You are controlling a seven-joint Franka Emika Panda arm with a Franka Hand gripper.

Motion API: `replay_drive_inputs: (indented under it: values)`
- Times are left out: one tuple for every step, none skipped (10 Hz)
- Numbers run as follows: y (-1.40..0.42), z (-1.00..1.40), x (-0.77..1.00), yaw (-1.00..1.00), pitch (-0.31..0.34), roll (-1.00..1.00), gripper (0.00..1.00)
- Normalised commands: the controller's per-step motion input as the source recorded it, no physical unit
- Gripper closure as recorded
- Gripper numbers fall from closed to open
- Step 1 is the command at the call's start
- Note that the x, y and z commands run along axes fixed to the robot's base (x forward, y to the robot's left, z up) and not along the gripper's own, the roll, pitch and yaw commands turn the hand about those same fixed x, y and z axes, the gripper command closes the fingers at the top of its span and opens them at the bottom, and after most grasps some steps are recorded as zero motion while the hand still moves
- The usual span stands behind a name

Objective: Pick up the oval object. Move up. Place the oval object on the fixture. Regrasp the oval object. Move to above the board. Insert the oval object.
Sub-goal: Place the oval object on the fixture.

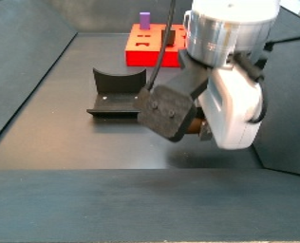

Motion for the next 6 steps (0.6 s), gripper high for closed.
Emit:
replay_drive_inputs:
  values:
    - [0.00, 1.00, 0.00, 0.00, 0.000, 0.00, 1.00]
    - [0.00, 1.00, 0.00, 0.01, 0.014, 0.01, 1.00]
    - [0.00, 1.00, -0.01, 0.00, 0.035, 0.03, 1.00]
    - [0.00, 1.00, -0.01, 0.00, 0.059, 0.04, 1.00]
    - [-0.01, 1.00, -0.02, 0.00, 0.085, 0.06, 1.00]
    - [-0.01, 1.00, -0.02, 0.02, 0.095, 0.07, 1.00]
